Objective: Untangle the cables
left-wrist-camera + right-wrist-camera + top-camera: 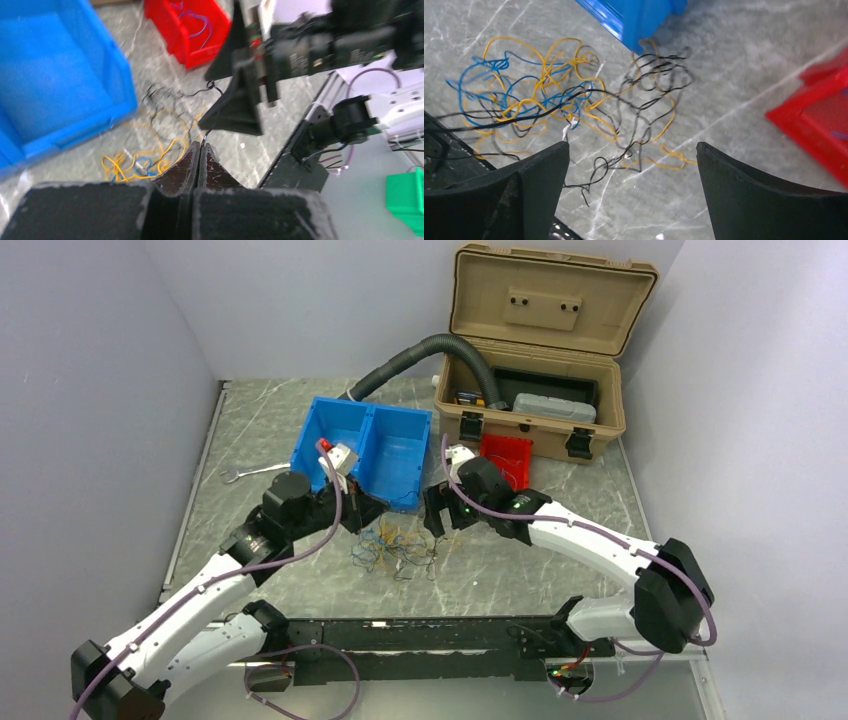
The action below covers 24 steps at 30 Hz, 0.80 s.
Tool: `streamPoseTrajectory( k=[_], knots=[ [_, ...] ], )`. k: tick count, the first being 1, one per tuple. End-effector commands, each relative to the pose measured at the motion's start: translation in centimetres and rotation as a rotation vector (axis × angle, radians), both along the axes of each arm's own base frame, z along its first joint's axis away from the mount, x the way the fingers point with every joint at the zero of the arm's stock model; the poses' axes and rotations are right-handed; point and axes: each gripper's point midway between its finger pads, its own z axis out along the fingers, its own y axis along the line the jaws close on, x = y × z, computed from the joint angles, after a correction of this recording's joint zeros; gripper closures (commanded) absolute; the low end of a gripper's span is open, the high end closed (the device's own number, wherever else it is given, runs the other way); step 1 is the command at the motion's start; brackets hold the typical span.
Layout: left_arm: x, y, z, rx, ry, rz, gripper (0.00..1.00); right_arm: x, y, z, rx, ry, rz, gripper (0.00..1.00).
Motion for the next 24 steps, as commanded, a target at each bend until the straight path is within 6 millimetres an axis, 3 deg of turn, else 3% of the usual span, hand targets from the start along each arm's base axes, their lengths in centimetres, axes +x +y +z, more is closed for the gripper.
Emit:
streamPoseTrajectory(
  k=[1,9,12,16,17,19,22,24],
  knots=[
    [-1.5,-0.7,6.2,-0.052,-0.092,-0.097,1.0,2.6,2.7,5.5,0.034,-0.298,0.168,0.0],
    [-3.6,-0.5,12.3,-0.071,-0.144,-0.184,1.0,1.0,5.3,12.4,0.253,-0.579,0.363,0.0],
    [-4.3,-0.3,13.8,-0.089,-0.162,-0.199,1.0,0.0,6.2,13.8,0.319,-0.616,0.41,0.08],
    [-4.3,0.7,15.3,-0.078,-0.191,-0.15,1.0,1.1,5.8,14.3,0.312,-0.633,0.328,0.45],
    [-3.9,1.4,15.6,-0.051,-0.192,-0.11,1.0,1.9,5.1,14.4,0.292,-0.641,0.268,0.63],
    [-3.0,3.1,15.3,0.02,-0.18,-0.008,1.0,3.0,3.3,15.1,0.268,-0.656,0.143,0.86],
    [-1.5,6.8,14.3,0.11,-0.164,0.205,1.0,4.5,-1.5,17.7,0.221,-0.705,-0.117,0.99],
    [-0.5,9.5,13.1,0.149,-0.16,0.36,1.0,4.1,-3.9,20.9,0.224,-0.743,-0.206,1.0]
  ],
)
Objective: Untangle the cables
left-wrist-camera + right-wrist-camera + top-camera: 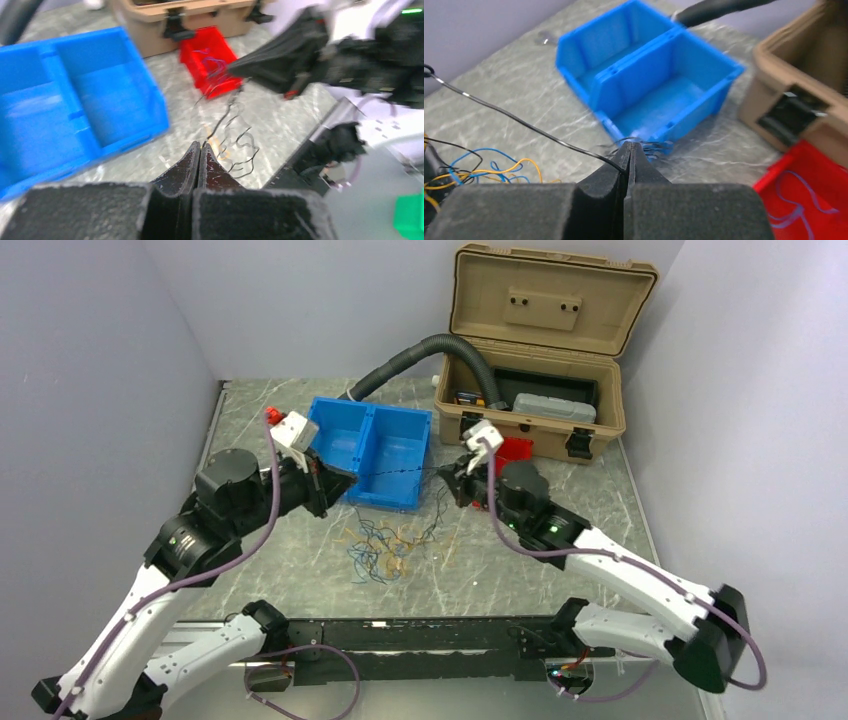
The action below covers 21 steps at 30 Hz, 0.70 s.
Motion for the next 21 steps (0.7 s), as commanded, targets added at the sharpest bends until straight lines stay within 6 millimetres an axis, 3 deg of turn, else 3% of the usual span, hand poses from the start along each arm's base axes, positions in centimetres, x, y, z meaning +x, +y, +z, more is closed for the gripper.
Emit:
streamPoseTrajectory(
  k=[1,4,7,9,10,12,15,21],
  knots=[
    [2.1,6.7,-2.3,0.115,0.002,0.369,1.0,1.0,-6.7,8.2,0.111,-0.1,-0.31,1.0],
    [2.8,7.2,-5.3,0.173,0.055,0.414,1.0,-0.4,-6.8,13.7,0.143,-0.121,-0.255,1.0],
    [3.1,5.9,-7.5,0.191,0.108,0.372,1.0,-2.0,-6.4,18.6,0.156,-0.128,-0.168,1.0],
    [3.3,5.5,-8.5,0.186,0.129,0.368,1.0,-2.0,-6.8,19.8,0.134,-0.113,-0.185,1.0],
    [3.4,5.7,-8.7,0.184,0.129,0.385,1.0,-1.6,-7.8,19.4,0.106,-0.086,-0.246,1.0],
    [3.6,7.0,-8.8,0.189,0.124,0.453,1.0,0.3,-11.7,17.0,0.035,-0.032,-0.505,1.0],
    [3.7,9.3,-8.3,0.192,0.092,0.561,1.0,0.7,-17.9,12.9,0.022,0.045,-0.879,0.8],
    [2.9,12.6,-6.7,0.194,0.049,0.683,1.0,-1.6,-22.6,8.9,0.153,0.129,-0.984,0.68]
  ],
)
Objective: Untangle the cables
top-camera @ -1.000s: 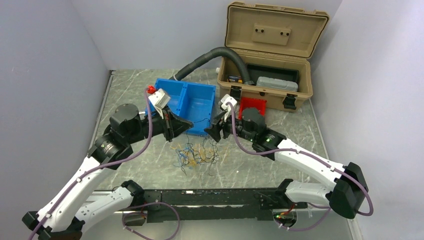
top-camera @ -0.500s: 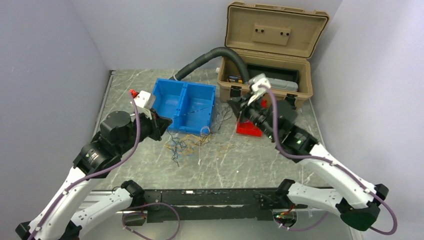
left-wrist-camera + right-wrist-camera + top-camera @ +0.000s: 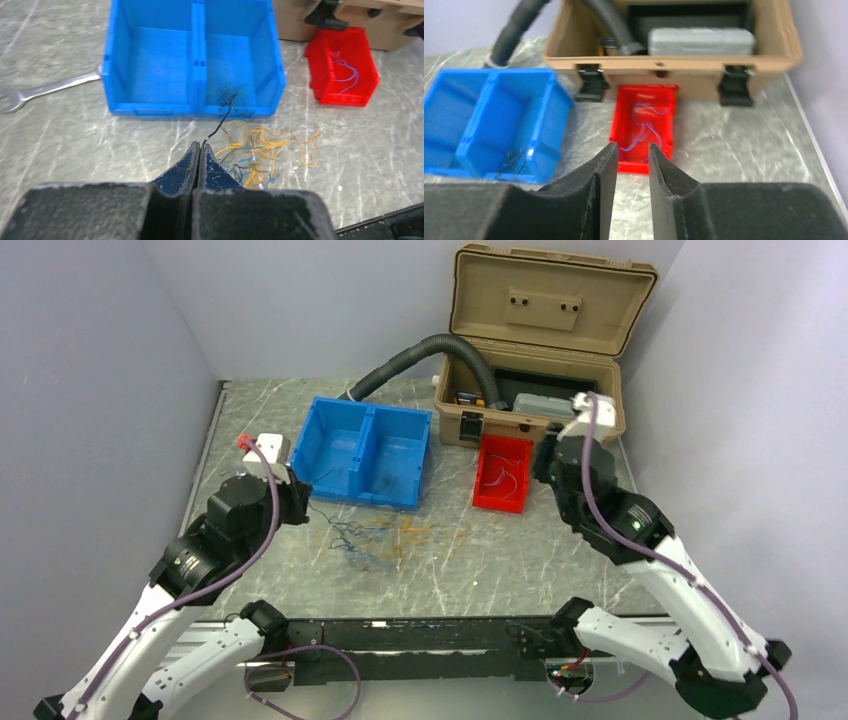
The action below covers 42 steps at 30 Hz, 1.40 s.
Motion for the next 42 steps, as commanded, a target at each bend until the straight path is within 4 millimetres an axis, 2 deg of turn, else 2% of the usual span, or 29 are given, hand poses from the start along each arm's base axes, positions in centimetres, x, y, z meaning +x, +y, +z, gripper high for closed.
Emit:
streamPoseTrajectory(
  k=[1,3,4,5,7,9,13,15,17,19,21,23,24,27,29,32,36,39,42],
  knots=[
    [-0.5,4.0,1.4,0.032,-0.052,0.161,1.0,-2.5,-6.0,-0.8,0.122,-0.036,-0.233,0.68],
    [-0.7,3.8,2.1,0.008,-0.082,0.142,1.0,-3.0,-6.2,-1.9,0.132,-0.02,-0.225,0.69],
    [-0.9,3.1,2.4,-0.007,-0.099,0.1,1.0,-3.0,-5.2,-2.4,0.14,-0.011,-0.161,0.66],
    [-1.1,2.1,2.7,-0.025,-0.116,0.04,1.0,-3.0,-3.4,-2.9,0.149,0.002,-0.057,0.57],
    [-1.5,-0.3,2.7,-0.051,-0.136,-0.097,1.0,-3.3,1.5,-4.0,0.168,0.031,0.208,0.37],
    [-2.4,-2.9,2.7,-0.068,-0.146,-0.257,1.0,-4.0,6.3,-5.7,0.219,0.086,0.442,0.26],
    [-3.6,-5.4,3.5,-0.075,-0.17,-0.431,1.0,-4.6,12.9,-9.1,0.309,0.207,0.673,0.19],
    [-4.5,-6.4,4.4,-0.091,-0.188,-0.514,1.0,-4.9,15.1,-10.1,0.334,0.203,0.718,0.16],
    [-5.2,-7.0,5.5,-0.107,-0.211,-0.57,1.0,-5.2,16.9,-10.7,0.373,0.189,0.757,0.1],
    [-6.1,-7.5,6.9,-0.126,-0.247,-0.623,1.0,-5.2,18.1,-11.0,0.439,0.168,0.785,0.03],
    [-7.4,-8.2,8.5,-0.152,-0.29,-0.707,1.0,-5.2,19.0,-10.9,0.519,0.124,0.809,0.0],
    [-9.2,-8.9,9.8,-0.18,-0.321,-0.812,1.0,-5.1,18.9,-11.7,0.559,0.116,0.793,0.0],
    [-9.7,-9.1,10.3,-0.189,-0.328,-0.845,1.0,-5.1,18.9,-11.6,0.568,0.101,0.798,0.03],
    [-10.2,-9.0,11.0,-0.206,-0.342,-0.849,1.0,-6.2,19.5,-11.1,0.548,0.059,0.889,0.06],
    [-10.4,-8.9,11.1,-0.212,-0.356,-0.848,1.0,-7.1,20.6,-11.4,0.488,0.044,0.965,0.05],
    [-10.2,-8.9,10.9,-0.226,-0.37,-0.837,1.0,-7.3,22.4,-13.6,0.416,0.112,0.955,0.04],
    [-9.1,-9.2,9.6,-0.21,-0.321,-0.811,1.0,-7.9,24.7,-15.9,0.427,0.195,0.939,0.05],
    [-8.5,-9.3,8.7,-0.19,-0.288,-0.793,1.0,-8.5,25.6,-16.8,0.462,0.228,0.942,0.05],
    [-7.8,-9.1,7.6,-0.166,-0.268,-0.762,1.0,-8.6,25.1,-17.1,0.482,0.223,0.904,0.05]
  ],
)
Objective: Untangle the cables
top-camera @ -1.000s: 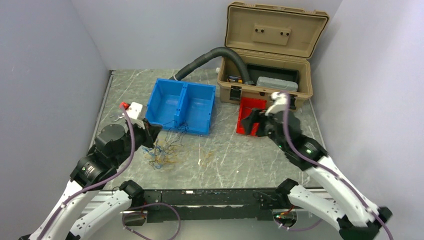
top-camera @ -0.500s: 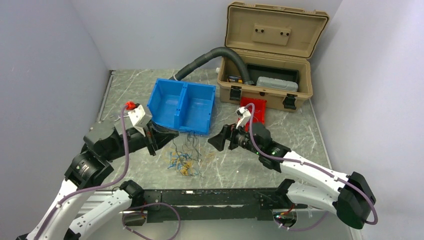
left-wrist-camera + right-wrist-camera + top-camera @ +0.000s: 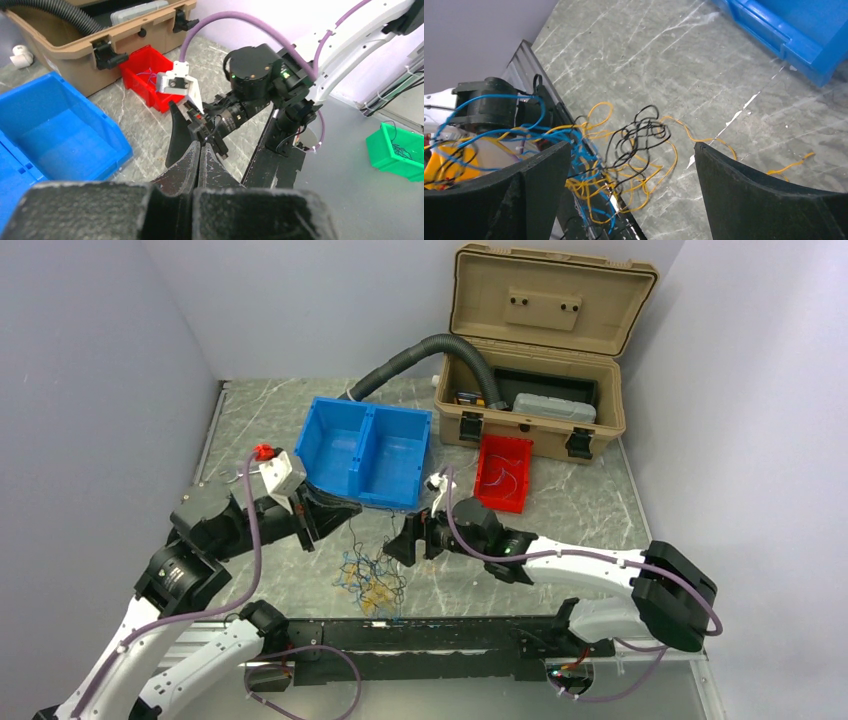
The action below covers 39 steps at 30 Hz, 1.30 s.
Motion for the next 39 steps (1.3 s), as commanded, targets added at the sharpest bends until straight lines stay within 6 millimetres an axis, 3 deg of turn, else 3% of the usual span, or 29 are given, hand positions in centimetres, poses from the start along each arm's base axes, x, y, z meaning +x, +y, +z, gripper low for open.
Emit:
streamPoseTrajectory(
  k=[1,7,10,21,28,33,36,39],
  knots=[
    [1.2,0.1,-1.0,0.024,-0.002,0.04,1.0,1.0,0.1,3.2,0.133,-0.047,-0.089,0.05],
    [3.2,0.3,-3.8,0.099,0.015,0.115,1.0,2.7,-4.1,3.9,0.158,-0.053,-0.321,0.02],
    [4.3,0.8,-4.4,0.154,0.026,0.165,1.0,2.7,-4.8,3.7,0.157,-0.041,-0.344,0.05],
    [7.1,2.5,-5.0,0.238,-0.03,0.309,1.0,2.2,-0.6,-1.4,0.052,0.105,-0.335,0.14],
    [7.7,3.3,-5.0,0.216,-0.057,0.368,1.0,1.5,2.2,-4.9,-0.018,0.184,-0.312,0.17],
    [8.2,4.5,-5.4,0.205,-0.062,0.447,1.0,1.6,2.9,-7.6,-0.096,0.242,-0.351,0.22],
    [8.2,4.6,-5.6,0.181,-0.065,0.454,1.0,2.5,3.0,-8.5,-0.147,0.239,-0.402,0.29],
    [8.1,4.9,-5.7,0.176,-0.065,0.46,1.0,3.1,3.5,-9.5,-0.215,0.239,-0.416,0.43]
  ],
)
